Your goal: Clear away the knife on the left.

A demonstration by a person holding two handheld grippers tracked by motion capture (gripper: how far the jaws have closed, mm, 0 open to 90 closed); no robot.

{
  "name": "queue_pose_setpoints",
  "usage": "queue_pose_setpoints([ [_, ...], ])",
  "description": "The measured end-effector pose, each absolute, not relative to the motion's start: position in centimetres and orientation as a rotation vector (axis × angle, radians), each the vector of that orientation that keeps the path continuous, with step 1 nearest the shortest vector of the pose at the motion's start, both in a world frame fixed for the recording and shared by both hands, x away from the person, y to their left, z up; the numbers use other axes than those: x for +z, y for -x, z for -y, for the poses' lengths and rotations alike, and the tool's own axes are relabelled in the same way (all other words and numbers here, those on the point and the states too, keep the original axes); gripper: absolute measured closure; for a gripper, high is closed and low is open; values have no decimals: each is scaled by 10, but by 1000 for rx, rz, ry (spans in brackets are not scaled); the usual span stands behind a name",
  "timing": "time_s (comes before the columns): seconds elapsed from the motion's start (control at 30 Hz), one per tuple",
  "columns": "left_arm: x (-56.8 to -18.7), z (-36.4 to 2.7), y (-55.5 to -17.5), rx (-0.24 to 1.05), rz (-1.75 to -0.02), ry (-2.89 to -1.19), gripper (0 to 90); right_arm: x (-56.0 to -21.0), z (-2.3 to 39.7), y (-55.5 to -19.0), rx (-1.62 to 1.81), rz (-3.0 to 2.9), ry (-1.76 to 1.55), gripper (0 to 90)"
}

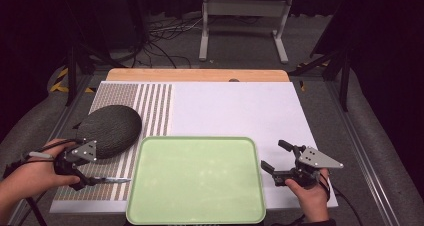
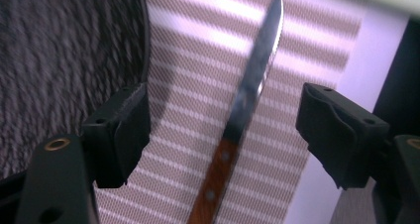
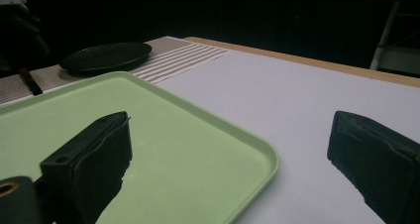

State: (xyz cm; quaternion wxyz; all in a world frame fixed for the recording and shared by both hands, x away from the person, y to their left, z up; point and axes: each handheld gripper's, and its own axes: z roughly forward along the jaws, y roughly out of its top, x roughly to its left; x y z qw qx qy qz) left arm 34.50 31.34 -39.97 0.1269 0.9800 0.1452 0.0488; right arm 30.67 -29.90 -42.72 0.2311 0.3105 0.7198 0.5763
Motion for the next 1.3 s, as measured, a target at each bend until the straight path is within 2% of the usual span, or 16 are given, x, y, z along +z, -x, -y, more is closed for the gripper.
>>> queue_pose_setpoints([
  [0.27, -411, -320, -345, 115, -336, -2977, 259, -428, 298, -307, 1591, -1983, -847, 39],
  [0.47, -419, -320, -350, 66, -254, -3038, 323, -428, 298, -307, 1593, -2001, -839, 30],
  [0.7, -429, -322, -357, -7, -183, -3061, 501, -428, 296, -306, 1605, -2020, -815, 37],
  [0.77, -430, -321, -357, -14, -162, -3077, 589, -428, 297, -306, 1606, -2018, -818, 38],
  [0.93, -429, -318, -358, -5, -59, -3112, 744, -428, 297, -306, 1611, -2019, -815, 40],
  [1.1, -429, -314, -357, 15, 35, -3139, 773, -428, 296, -306, 1603, -2023, -817, 41],
  [1.3, -429, -314, -356, 29, 51, -3137, 775, -428, 296, -305, 1608, -2030, -808, 40],
])
